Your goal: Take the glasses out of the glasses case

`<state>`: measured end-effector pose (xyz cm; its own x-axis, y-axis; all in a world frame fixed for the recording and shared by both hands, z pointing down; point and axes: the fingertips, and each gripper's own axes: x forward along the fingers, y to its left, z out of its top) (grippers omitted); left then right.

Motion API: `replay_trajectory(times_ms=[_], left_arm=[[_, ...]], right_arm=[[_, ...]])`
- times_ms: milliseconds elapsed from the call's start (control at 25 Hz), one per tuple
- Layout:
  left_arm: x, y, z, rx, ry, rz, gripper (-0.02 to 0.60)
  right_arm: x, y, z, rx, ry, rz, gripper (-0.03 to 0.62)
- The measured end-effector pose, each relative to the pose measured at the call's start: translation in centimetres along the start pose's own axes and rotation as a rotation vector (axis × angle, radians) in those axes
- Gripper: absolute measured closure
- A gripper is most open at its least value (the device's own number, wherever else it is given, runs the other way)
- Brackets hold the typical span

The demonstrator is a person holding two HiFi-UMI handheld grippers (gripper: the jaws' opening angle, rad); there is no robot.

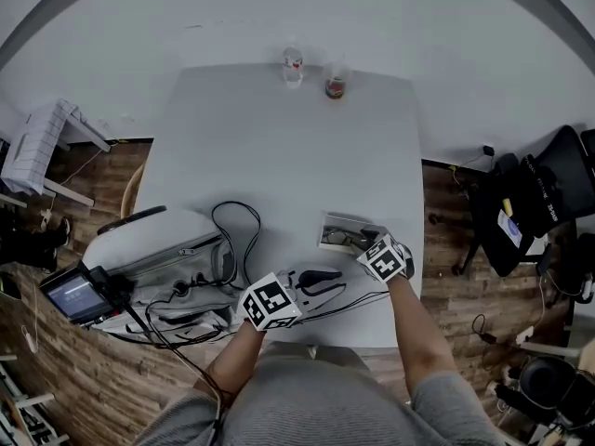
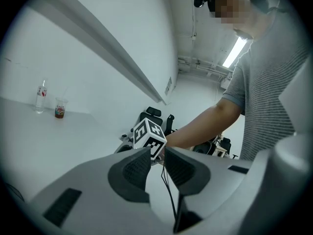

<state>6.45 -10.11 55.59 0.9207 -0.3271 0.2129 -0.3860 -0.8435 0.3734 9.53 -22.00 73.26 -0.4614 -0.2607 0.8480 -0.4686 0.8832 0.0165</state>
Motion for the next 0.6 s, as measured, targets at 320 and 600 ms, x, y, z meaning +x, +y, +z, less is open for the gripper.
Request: replay_trajectory(times_ms=[320,600], left_arm=[[2.4,-0.6,-2.2,0.022,0.110,-0.045,0.489],[2.5,-1.2,-2.1,0.010,0.093,-0.060,0.489]], right_arm=[[1.3,0.3,0.4,-0.099,0.026,0.032,0.427],[2.6,1.0,0.6,-0.268,0.097,0.033,0.480]])
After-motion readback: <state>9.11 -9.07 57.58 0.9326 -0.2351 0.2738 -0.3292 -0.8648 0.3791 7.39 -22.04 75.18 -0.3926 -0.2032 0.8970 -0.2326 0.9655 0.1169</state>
